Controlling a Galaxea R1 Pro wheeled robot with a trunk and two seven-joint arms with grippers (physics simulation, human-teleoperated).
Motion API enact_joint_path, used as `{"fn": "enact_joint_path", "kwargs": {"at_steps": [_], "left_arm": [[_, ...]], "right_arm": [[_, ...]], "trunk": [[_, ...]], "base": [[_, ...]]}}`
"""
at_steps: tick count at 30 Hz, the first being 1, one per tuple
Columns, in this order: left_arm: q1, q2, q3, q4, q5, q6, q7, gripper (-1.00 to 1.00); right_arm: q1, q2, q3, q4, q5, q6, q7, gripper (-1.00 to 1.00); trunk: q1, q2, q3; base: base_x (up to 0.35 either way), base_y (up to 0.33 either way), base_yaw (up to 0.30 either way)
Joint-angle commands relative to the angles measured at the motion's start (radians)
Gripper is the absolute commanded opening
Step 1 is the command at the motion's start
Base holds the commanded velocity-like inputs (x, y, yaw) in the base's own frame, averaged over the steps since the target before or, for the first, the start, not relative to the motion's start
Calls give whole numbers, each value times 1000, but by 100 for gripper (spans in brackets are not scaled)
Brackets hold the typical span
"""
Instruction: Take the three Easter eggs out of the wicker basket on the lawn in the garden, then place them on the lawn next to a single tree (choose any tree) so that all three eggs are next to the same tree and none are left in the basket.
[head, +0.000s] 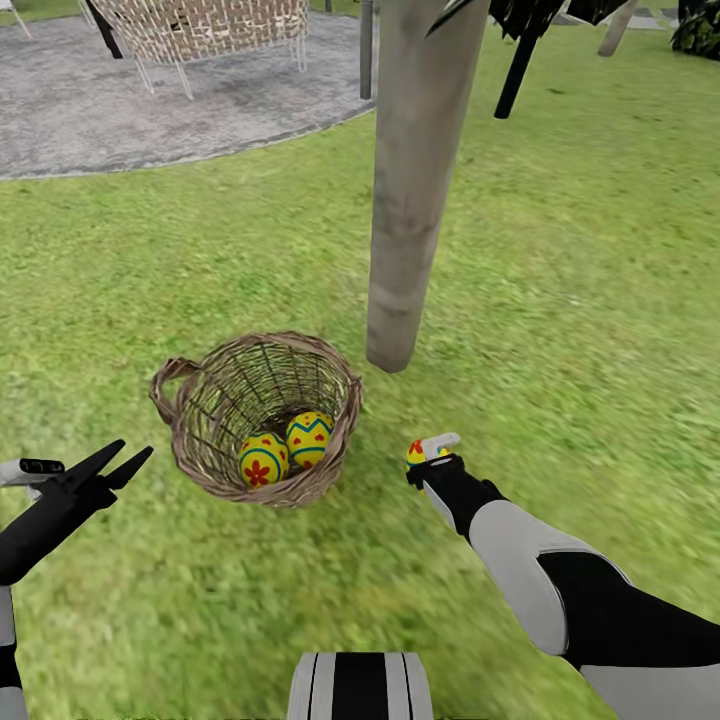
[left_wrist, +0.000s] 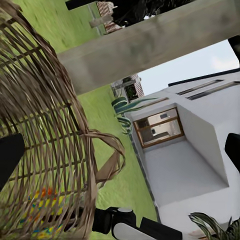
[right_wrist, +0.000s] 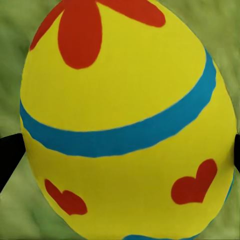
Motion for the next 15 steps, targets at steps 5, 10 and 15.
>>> {"fn": "enact_joint_path", "kwargs": {"at_steps": [5,10,15], "left_arm": [[0,0,0,0,-1,1,0,100],[0,0,0,0,0,1,0,100],[0,0,1,0,0,0,0,100]], "right_arm": [[0,0,0,0,0,0,0,-100],[0,0,0,0,0,0,0,-100],[0,0,0,0,1,0,0,-100]], "trunk": [[2,-1,-19],[4,-2,-39],[5,-3,-43]], "base": [[0,0,0],[0,0,0],[0,0,0]]}}
